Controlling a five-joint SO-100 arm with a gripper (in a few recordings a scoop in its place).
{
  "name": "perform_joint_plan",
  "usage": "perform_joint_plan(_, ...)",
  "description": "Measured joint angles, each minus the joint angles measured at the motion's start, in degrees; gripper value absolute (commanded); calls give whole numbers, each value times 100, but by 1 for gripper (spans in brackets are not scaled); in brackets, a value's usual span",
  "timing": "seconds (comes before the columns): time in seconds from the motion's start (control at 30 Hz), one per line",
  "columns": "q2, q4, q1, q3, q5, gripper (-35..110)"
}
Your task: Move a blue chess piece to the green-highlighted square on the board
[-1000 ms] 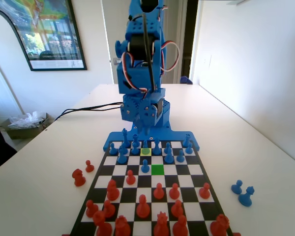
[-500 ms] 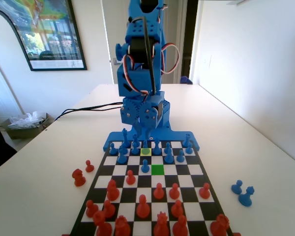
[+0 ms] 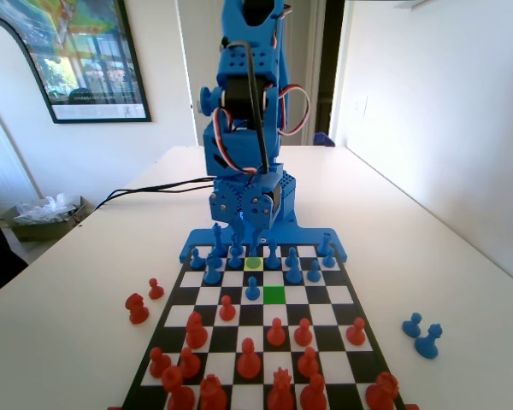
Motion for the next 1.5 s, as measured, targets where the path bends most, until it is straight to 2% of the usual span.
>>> perform_joint_plan(1.5, -589, -290, -26, -255, 26, 9)
